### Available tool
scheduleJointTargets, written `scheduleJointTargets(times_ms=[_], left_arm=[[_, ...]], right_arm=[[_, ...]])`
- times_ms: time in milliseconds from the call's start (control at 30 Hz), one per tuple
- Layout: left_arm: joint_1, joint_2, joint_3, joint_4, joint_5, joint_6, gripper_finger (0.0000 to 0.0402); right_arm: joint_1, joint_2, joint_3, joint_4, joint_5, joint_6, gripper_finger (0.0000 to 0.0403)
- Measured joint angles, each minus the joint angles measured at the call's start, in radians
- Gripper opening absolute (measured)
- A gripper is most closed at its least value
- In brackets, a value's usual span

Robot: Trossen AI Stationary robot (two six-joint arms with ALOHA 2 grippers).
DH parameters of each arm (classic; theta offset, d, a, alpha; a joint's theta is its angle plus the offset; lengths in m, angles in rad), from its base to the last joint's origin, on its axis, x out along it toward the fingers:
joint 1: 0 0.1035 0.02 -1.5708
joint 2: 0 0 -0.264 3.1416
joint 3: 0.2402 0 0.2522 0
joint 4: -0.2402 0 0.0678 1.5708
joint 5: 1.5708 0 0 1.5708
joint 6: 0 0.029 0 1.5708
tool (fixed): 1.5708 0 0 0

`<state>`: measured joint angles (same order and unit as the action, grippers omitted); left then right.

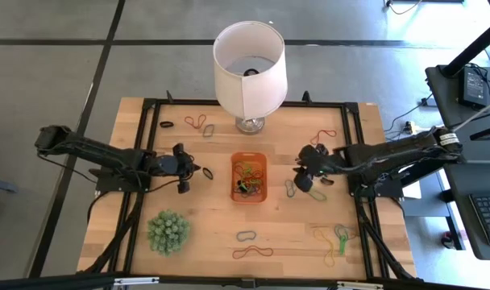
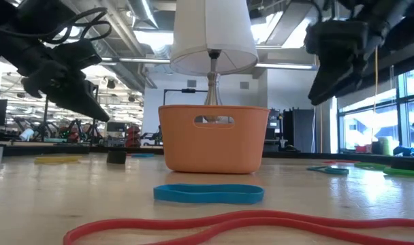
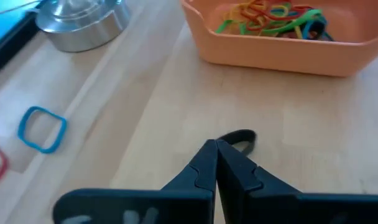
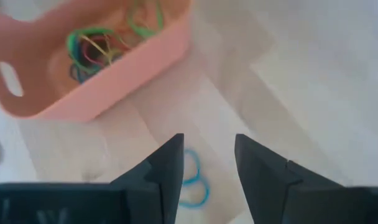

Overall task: Pick and place rubber bands into bin
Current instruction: Put the blue rubber band into the orange bin

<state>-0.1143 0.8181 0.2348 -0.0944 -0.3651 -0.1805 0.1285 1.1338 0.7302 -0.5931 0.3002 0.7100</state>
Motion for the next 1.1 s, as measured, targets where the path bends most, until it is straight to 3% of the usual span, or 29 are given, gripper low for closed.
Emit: scheduleJointTargets(times_ms=[167,400,567,1100], left_arm=[[0.0,0.0,0.0,-0.001,-0.008,0.0,0.0005],[0.0,0.0,0.0,-0.001,-0.008,0.0,0.0001],[0.0,0.0,0.0,-0.001,-0.008,0.0,0.0006],[0.0,0.0,0.0,0.001,-0.002,0.0,0.0006]], right_arm=[[-0.027,0.153,0.076,-0.071,-0.091,0.101,0.0146],[-0.029,0.353,0.124,-0.071,-0.1,0.04,0.0146],[-0.052,0.453,0.131,-0.073,-0.18,-0.007,0.0143],[-0.101,0.566,0.135,-0.037,-0.247,-0.121,0.0063]])
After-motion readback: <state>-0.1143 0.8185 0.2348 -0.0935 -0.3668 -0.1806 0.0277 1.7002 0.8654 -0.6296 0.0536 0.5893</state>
